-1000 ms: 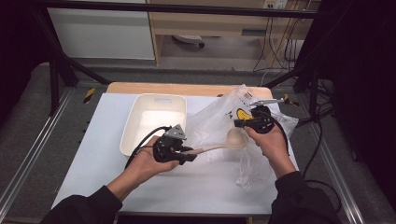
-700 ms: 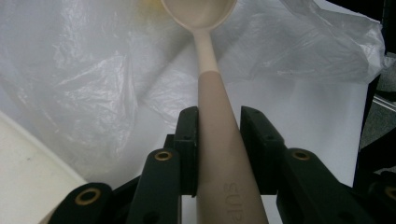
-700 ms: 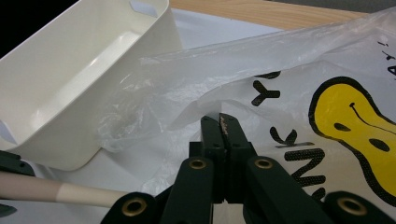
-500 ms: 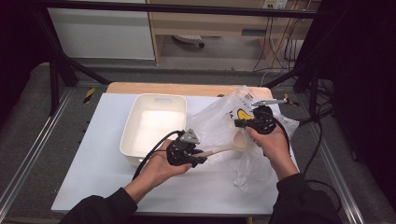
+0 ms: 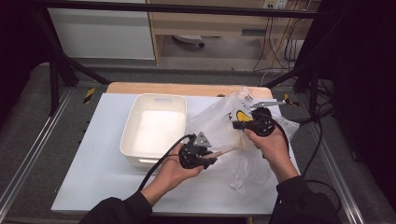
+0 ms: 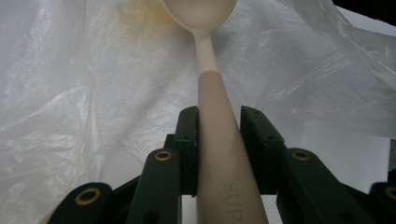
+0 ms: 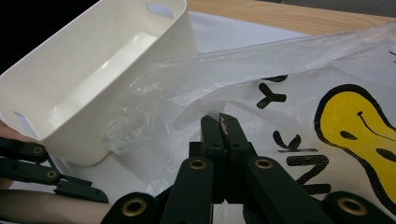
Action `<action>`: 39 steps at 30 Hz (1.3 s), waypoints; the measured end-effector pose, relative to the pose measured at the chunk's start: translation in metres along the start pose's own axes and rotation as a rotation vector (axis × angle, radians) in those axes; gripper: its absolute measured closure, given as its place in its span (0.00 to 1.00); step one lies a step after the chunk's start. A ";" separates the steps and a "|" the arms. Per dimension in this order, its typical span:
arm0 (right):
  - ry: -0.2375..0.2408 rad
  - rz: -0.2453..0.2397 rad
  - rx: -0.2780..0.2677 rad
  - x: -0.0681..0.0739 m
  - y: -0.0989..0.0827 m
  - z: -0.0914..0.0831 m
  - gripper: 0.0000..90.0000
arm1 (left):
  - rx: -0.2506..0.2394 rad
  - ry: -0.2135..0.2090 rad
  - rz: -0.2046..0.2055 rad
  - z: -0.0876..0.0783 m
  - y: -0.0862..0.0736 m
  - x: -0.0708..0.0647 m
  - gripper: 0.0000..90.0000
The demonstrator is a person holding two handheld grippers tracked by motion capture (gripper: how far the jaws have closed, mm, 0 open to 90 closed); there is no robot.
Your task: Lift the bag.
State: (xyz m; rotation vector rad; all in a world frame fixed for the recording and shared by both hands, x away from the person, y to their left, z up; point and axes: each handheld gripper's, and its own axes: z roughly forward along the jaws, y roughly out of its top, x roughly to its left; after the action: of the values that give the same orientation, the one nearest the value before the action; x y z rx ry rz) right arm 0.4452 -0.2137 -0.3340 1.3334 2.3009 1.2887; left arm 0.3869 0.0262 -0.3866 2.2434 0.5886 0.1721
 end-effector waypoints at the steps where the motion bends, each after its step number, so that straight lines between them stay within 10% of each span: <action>1: 0.001 -0.002 0.001 0.000 -0.001 0.000 1.00 | 0.000 0.000 0.003 0.003 0.000 0.000 0.76; 18: 0.012 -0.012 -0.003 0.003 -0.003 -0.002 1.00 | -0.050 0.018 -0.044 0.040 0.001 0.002 0.76; 39: 0.016 -0.022 -0.032 0.009 0.011 -0.017 1.00 | -0.078 0.005 -0.037 0.043 -0.008 0.005 0.76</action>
State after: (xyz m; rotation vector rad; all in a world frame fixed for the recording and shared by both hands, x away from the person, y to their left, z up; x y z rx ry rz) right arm 0.4373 -0.2145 -0.3132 1.2888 2.2888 1.3281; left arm 0.4012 0.0040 -0.4220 2.1559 0.6151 0.1790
